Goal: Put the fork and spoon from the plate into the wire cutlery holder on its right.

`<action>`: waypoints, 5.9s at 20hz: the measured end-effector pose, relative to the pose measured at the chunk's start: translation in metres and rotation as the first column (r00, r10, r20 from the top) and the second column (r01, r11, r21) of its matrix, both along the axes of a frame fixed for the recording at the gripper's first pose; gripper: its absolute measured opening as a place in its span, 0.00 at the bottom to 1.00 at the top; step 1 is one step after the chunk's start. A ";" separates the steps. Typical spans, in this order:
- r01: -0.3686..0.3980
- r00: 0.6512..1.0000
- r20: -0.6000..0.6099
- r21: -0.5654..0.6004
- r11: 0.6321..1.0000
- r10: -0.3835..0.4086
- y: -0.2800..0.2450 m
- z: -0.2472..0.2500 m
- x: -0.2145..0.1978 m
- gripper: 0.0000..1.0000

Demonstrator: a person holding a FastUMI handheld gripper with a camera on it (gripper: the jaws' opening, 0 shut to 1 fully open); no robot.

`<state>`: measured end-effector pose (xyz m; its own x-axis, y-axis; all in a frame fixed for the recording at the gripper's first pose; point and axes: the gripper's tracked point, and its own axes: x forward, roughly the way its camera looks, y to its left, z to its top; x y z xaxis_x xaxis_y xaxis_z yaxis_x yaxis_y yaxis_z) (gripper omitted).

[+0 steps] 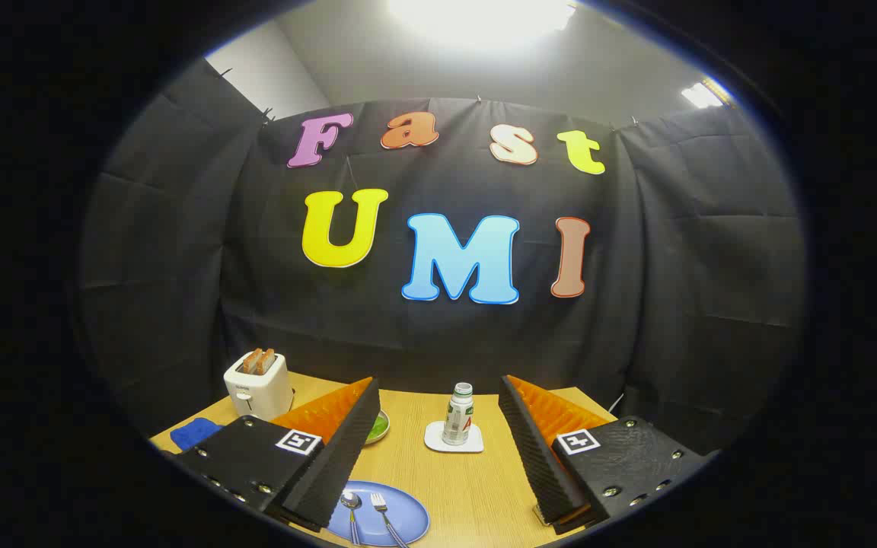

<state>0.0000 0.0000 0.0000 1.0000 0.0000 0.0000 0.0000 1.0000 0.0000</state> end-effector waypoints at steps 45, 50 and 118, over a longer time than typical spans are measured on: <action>-0.295 0.843 -0.513 -0.186 0.937 0.163 0.061 -0.154 0.011 0.97; -0.394 0.732 -0.655 -0.185 0.900 0.186 0.069 -0.204 0.001 0.97; -0.449 0.335 -0.938 -0.246 0.859 -0.093 -0.187 -0.169 -0.064 0.11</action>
<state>-0.0640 -0.1871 -0.1695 0.3347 -0.0934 -0.9377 -0.4493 0.8589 -0.2459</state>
